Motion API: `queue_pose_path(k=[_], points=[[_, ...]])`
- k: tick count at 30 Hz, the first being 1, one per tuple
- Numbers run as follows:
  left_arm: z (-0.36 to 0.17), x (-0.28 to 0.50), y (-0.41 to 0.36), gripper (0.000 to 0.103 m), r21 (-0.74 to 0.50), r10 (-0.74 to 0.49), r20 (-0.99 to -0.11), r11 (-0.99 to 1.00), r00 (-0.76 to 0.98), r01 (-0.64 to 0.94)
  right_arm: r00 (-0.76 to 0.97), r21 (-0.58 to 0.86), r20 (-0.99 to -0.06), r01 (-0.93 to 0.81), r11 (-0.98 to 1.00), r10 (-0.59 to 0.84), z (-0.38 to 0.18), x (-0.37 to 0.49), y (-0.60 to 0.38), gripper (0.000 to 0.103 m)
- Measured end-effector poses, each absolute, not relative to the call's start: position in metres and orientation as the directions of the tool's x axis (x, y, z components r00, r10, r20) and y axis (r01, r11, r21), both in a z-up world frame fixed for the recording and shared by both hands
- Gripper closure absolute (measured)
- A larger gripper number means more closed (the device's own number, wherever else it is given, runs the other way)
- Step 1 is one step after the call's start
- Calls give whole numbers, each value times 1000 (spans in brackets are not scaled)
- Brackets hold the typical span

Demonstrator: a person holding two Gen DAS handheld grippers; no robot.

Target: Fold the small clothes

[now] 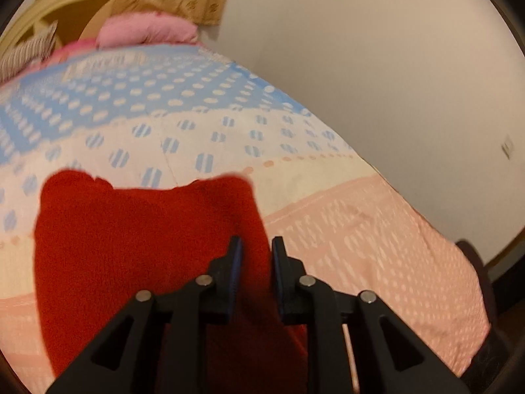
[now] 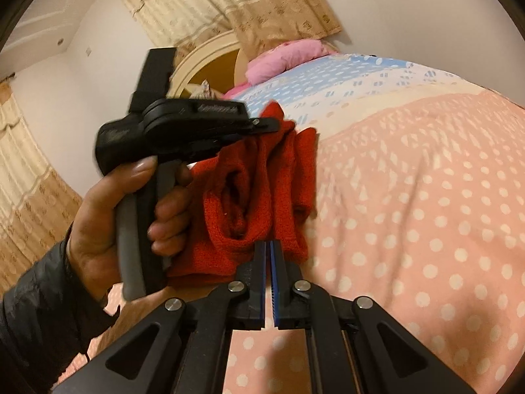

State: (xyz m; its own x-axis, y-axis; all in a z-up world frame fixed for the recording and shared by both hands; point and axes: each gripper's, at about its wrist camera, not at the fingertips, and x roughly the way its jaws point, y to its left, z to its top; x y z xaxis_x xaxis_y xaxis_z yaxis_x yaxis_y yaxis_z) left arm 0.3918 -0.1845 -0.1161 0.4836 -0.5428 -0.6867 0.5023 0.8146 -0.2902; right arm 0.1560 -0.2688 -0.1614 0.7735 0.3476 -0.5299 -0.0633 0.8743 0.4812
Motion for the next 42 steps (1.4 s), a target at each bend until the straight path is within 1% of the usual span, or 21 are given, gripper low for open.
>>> queue_pose_path(k=[1, 3, 6, 7, 8, 9, 10, 11, 13, 16, 18, 19, 20, 21, 26, 28, 31, 33, 37, 39, 42], points=[[-108, 383, -181, 66, -276, -541, -676, 815, 500, 509, 775, 498, -527, -50, 866, 348, -163, 156, -272, 100], [-94, 367, -168, 47, -255, -547, -637, 814, 543, 522, 776, 527, -526, -25, 850, 349, -166, 156, -278, 99], [-80, 340, -136, 33, -212, -535, -575, 828, 619, 519, 789, 522, -509, -33, 852, 343, -162, 153, -278, 96], [-80, 333, -125, 28, -200, -523, -564, 837, 639, 509, 795, 516, -503, -37, 856, 337, -160, 151, -277, 88], [-82, 324, -108, 26, -190, -499, -551, 855, 669, 482, 802, 510, -497, -39, 859, 331, -158, 149, -276, 65], [-84, 319, -96, 21, -186, -481, -550, 867, 683, 462, 812, 506, -486, -39, 862, 323, -154, 146, -277, 49], [-88, 316, -86, 19, -186, -465, -549, 878, 695, 440, 829, 506, -466, -36, 862, 308, -150, 142, -278, 27], [-96, 309, -69, 18, -190, -437, -546, 895, 715, 403, 851, 505, -434, -42, 862, 296, -143, 138, -279, 25], [-107, 305, -50, 16, -197, -399, -556, 916, 729, 350, 851, 482, -434, -58, 874, 295, -134, 143, -276, 25], [-130, 307, -26, 16, -278, -396, -590, 918, 703, 283, 824, 457, -460, -100, 884, 332, -123, 161, -264, 25], [-141, 310, -19, 16, -320, -396, -607, 916, 689, 244, 789, 403, -510, -132, 905, 342, -121, 178, -248, 26], [-146, 310, -18, 16, -336, -402, -616, 912, 678, 236, 754, 375, -556, -148, 915, 350, -124, 189, -239, 44], [-148, 310, -21, 16, -344, -411, -620, 908, 668, 240, 702, 378, -602, -169, 910, 380, -131, 201, -232, 91], [-149, 309, -24, 16, -343, -416, -621, 906, 664, 247, 671, 381, -635, -159, 911, 383, -138, 209, -230, 96], [-146, 293, -45, 15, -262, -409, -629, 912, 661, 315, 713, 333, -631, -106, 937, 305, -124, 192, -247, 98], [-150, 291, -52, 15, -222, -392, -647, 918, 655, 329, 701, 315, -658, -77, 946, 276, -130, 189, -254, 98], [-153, 290, -54, 15, -200, -370, -668, 925, 646, 323, 632, 345, -712, -65, 936, 306, -157, 200, -259, 97], [-148, 287, -51, 15, -198, -363, -660, 929, 658, 313, 650, 378, -693, -40, 925, 311, -156, 201, -266, 96], [-137, 286, -50, 10, -138, -309, -640, 947, 704, 291, 695, 365, -668, -5, 931, 266, -130, 194, -271, 71], [-139, 290, -52, 10, -108, -283, -643, 954, 712, 281, 753, 291, -631, 9, 957, 185, -106, 190, -262, 69], [-145, 295, -54, 10, -112, -285, -653, 953, 702, 282, 795, 256, -578, -38, 966, 185, -80, 196, -248, 51]])
